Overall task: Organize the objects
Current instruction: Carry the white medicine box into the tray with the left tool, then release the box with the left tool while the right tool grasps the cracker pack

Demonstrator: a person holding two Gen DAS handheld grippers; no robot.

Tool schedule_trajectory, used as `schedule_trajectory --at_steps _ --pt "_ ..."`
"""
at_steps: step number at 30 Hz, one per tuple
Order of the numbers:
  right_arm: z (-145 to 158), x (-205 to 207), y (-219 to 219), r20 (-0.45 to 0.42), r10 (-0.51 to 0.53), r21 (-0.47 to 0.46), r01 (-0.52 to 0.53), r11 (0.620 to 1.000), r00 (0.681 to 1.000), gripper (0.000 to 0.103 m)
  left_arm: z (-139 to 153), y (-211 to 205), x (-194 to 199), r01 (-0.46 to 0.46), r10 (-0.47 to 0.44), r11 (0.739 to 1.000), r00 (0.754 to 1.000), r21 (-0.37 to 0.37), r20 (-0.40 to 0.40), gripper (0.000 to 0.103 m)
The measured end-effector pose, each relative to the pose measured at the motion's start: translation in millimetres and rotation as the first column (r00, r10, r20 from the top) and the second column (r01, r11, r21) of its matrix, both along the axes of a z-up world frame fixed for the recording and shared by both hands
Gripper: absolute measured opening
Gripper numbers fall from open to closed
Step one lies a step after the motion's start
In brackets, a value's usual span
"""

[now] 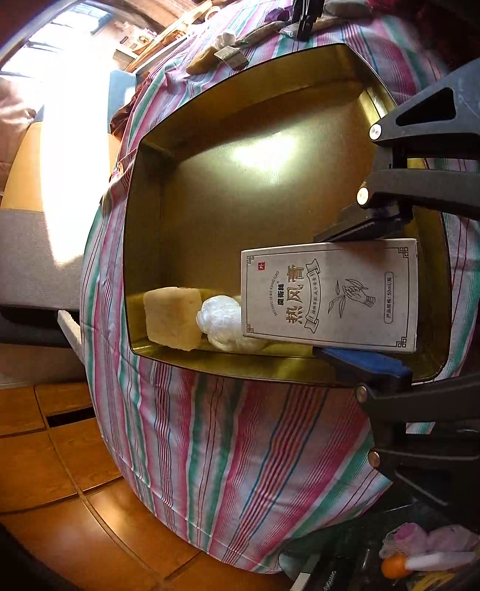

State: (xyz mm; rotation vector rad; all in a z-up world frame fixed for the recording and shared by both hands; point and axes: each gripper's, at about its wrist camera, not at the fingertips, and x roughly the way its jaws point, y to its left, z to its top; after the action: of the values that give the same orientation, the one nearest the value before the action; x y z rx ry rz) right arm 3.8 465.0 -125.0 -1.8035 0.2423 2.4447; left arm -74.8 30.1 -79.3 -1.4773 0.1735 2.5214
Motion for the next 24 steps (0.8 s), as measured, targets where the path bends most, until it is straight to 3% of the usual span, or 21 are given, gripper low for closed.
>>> schedule_trajectory --at_steps 6,11,13,18,24 --pt "0.1 0.5 0.0 0.003 0.006 0.006 -0.006 1.000 1.000 0.069 1.5 -0.7 8.7 -0.034 0.031 0.998 0.998 -0.054 -0.055 0.053" --pt "2.9 2.2 -3.6 -0.018 0.024 0.018 -0.023 1.000 1.000 0.052 0.6 -2.0 14.5 -0.053 0.048 0.997 0.996 -0.063 -0.075 0.053" --pt "3.4 2.5 -7.3 -0.025 0.034 0.027 -0.033 0.999 0.999 0.051 0.5 -2.8 17.1 -0.055 0.050 0.996 0.995 -0.064 -0.081 0.053" --pt "6.9 2.5 -10.9 -0.036 0.020 0.015 -0.019 1.000 0.999 0.051 5.4 -10.1 21.4 -0.070 0.068 0.997 0.993 -0.015 -0.097 0.053" --pt "37.1 1.2 4.5 -0.117 -0.100 -0.058 0.094 0.994 0.988 0.051 10.6 -12.2 25.4 -0.054 0.057 0.998 0.992 0.035 -0.109 0.053"
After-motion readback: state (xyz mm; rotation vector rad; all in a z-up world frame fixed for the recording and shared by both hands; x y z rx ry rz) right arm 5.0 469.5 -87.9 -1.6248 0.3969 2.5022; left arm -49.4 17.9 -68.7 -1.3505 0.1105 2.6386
